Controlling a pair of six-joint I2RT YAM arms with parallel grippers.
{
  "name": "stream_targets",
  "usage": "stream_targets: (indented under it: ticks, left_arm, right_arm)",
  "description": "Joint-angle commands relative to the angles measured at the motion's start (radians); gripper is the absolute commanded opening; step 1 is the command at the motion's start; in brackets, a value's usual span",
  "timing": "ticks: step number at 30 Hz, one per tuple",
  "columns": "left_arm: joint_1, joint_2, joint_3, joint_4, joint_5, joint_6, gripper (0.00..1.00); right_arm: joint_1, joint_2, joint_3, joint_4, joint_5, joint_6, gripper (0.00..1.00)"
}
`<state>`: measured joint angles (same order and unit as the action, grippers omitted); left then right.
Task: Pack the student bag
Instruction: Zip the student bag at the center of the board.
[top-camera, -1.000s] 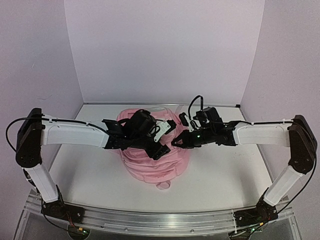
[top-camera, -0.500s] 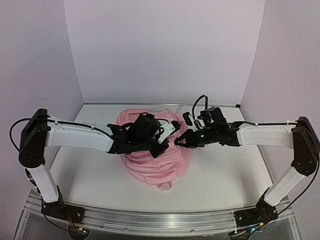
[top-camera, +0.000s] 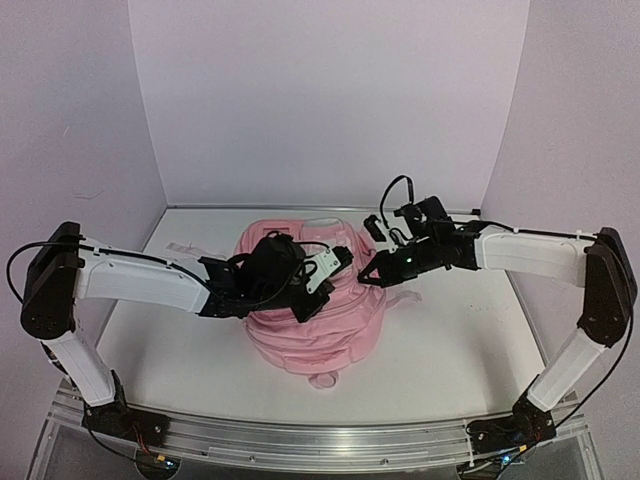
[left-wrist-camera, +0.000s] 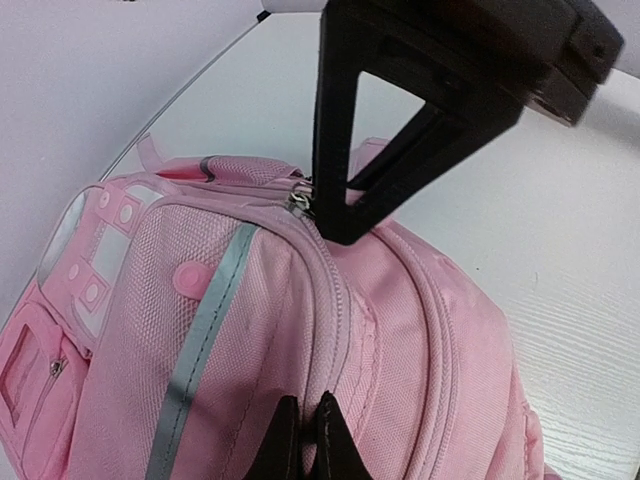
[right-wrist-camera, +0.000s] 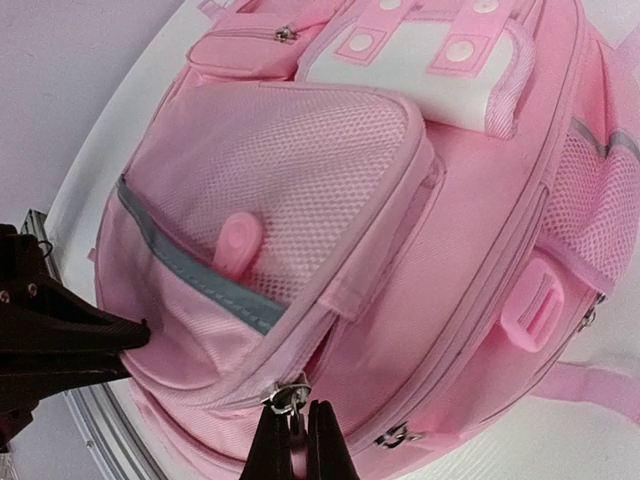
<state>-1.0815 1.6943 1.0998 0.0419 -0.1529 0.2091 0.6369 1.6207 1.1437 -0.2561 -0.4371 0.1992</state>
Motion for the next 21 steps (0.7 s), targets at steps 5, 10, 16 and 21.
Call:
stream_targets:
  ticks: [5, 10, 16, 21]
  left_arm:
    - [-0.008, -0.074, -0.076, -0.188, 0.004, -0.035, 0.00]
    - [-0.008, -0.075, -0.059, -0.206, 0.014, -0.083, 0.00]
    - [0.028, -0.043, 0.054, -0.305, 0.071, -0.243, 0.29]
    - [0.153, -0.076, 0.091, -0.297, 0.278, -0.387, 0.79]
  right_arm:
    - [-0.159, 0.129, 0.198, -0.011, 0.172, -0.158, 0.00]
    - [-0.172, 0.166, 0.261, -0.011, 0.091, -0.173, 0.02]
    - [-0.171, 0.115, 0.229, -0.005, 0.077, -0.134, 0.35]
    - [-0.185, 0.055, 0.134, 0.024, 0.166, -0.058, 0.77]
